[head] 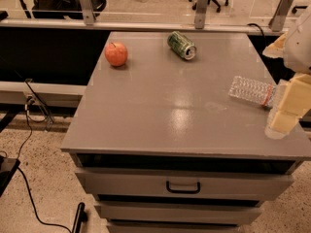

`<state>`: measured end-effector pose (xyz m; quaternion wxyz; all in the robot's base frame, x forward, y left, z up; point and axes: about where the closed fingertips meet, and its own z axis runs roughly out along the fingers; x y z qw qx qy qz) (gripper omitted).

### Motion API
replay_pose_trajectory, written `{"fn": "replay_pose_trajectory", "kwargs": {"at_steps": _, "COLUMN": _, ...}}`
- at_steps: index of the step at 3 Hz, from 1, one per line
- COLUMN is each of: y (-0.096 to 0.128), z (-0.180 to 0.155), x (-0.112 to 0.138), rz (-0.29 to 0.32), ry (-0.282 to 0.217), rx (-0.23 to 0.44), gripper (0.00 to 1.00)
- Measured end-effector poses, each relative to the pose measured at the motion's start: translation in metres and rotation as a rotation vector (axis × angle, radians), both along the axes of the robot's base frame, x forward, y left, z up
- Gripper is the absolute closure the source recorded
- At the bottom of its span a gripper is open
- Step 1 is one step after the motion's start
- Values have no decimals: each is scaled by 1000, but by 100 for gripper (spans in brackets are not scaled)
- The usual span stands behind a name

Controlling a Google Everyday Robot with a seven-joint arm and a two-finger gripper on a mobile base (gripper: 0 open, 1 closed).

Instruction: Pick apple

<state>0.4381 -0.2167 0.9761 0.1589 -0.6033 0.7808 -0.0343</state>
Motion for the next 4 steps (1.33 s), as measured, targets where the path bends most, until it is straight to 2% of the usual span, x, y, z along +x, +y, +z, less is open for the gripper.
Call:
{"fn": "replay_pose_trajectory", "kwargs": {"at_steps": 1, "y": 4, "z": 2, "x": 6, "rz": 10, "ry": -13, "rx": 3, "gripper": 0}}
{"fn": "replay_pose_trajectory", "kwargs": {"at_steps": 2, "y": 23, "z": 2, "x": 42, "rz": 50, "ry": -42, "rx": 53, "gripper": 0}}
{"fn": "replay_pose_trajectory", "kwargs": {"at_steps": 3, "y": 60, "z": 1, "x": 103, "rz": 97, "ry": -92, "rx": 140, "gripper": 0}}
{"fn": "replay_pose_trajectory", "kwargs": {"at_steps": 4, "y": 114, "z": 1, "x": 164, "rz": 136, "ry": -144, "rx": 258, "gripper": 0}}
